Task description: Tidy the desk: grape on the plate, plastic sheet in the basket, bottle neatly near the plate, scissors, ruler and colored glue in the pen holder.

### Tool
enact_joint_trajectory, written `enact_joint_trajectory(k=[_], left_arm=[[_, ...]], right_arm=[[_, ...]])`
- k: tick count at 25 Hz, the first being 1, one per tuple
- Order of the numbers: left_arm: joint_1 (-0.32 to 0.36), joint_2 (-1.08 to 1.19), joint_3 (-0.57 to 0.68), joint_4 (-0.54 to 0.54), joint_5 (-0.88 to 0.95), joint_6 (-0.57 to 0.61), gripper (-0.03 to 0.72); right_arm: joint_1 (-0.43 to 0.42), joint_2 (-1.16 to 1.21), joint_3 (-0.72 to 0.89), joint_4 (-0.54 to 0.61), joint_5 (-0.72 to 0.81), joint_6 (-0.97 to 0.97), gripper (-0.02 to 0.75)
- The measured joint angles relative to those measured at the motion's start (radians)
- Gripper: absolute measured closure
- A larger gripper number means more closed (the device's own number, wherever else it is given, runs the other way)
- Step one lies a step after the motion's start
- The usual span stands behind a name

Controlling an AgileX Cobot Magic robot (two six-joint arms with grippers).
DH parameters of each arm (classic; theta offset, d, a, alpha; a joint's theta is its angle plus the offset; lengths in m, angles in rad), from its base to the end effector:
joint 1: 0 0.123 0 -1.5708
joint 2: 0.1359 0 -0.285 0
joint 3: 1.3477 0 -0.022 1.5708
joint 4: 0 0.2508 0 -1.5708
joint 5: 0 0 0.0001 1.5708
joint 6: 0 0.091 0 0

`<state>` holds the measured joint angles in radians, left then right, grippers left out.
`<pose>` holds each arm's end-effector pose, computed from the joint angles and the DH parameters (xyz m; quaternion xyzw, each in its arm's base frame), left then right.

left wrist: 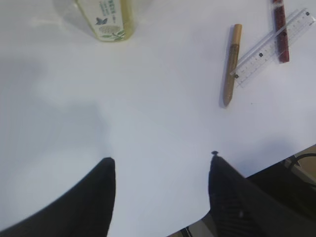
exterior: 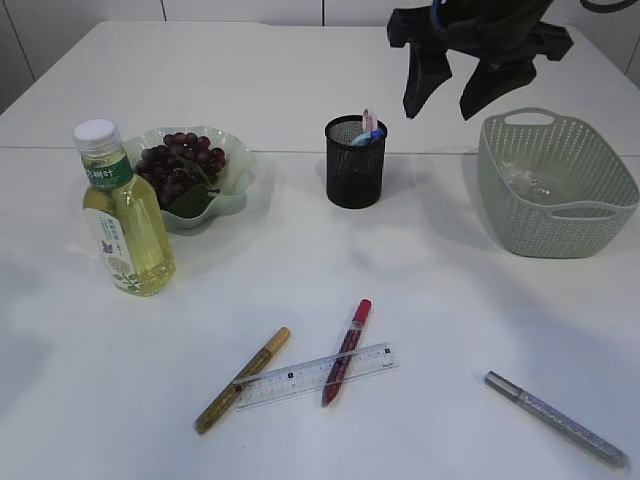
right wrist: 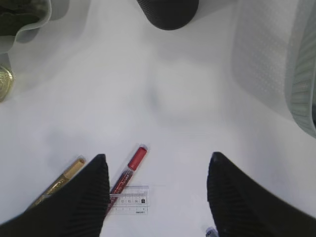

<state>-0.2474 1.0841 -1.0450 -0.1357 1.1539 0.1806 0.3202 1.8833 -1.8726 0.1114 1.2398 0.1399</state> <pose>0.1836 -0.0580 0.3441 0.1940 0.9513 -0.0743 0.2275 0.3841 0.1375 0.3379 -0.0810 0.9745 0.0998 0.1841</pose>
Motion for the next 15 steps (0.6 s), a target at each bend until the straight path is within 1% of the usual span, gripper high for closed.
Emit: enact_joint_trajectory(k=[4, 7, 10, 15], left_arm=[[-0.083, 0.097, -0.079, 0.009, 0.0, 0.014, 0.244], [-0.153, 0.162, -0.119, 0.032, 0.0, 0.029, 0.241], [-0.214, 0.222, -0.147, 0.062, 0.0, 0.038, 0.241], [-0.285, 0.342, -0.162, 0.09, -0.021, 0.04, 0.241]], right_arm=[[0.0, -0.036, 0.007, 0.002, 0.002, -0.003, 0.246], [0.0, -0.086, 0.063, 0.002, 0.002, -0.003, 0.246], [0.0, -0.152, 0.165, 0.004, 0.002, -0.003, 0.246], [0.0, -0.283, 0.383, 0.004, 0.002, -0.002, 0.246]])
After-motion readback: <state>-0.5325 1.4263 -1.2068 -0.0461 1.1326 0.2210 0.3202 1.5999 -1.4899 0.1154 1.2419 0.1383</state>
